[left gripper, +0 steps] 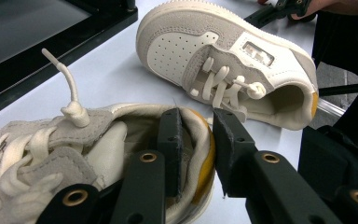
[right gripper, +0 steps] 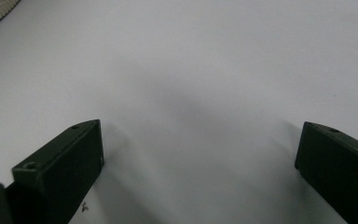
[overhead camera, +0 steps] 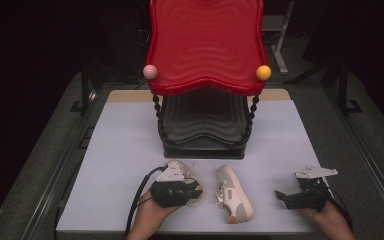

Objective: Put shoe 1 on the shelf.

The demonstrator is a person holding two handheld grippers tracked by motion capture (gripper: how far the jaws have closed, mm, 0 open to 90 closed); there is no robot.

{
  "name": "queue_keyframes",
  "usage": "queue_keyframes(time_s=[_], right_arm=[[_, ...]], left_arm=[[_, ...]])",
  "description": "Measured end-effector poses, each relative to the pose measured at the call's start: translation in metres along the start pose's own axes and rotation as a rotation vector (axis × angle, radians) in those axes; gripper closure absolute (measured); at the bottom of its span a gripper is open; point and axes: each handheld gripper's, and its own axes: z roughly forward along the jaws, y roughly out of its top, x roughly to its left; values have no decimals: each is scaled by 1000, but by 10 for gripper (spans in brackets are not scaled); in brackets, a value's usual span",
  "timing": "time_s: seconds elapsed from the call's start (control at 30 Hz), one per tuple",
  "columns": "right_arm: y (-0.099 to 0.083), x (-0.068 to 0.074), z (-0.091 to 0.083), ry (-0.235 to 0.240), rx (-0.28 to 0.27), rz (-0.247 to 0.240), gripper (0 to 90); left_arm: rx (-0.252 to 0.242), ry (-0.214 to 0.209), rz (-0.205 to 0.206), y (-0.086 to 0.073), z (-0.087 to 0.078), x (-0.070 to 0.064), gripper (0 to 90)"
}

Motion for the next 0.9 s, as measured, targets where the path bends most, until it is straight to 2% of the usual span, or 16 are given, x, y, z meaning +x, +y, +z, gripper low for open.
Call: queue_keyframes(time_s=[0.27, 0.5, 0.9], right_arm=[[0, 0, 0, 0, 0, 0, 4], [0, 0, 0, 0, 0, 0, 4], [0, 0, 0, -1, 1, 0, 4]], left_arm=[[15, 14, 23, 3, -1, -1, 776], [13, -7, 30, 6, -6, -4, 775], [11, -36, 77, 21, -21, -17, 776]])
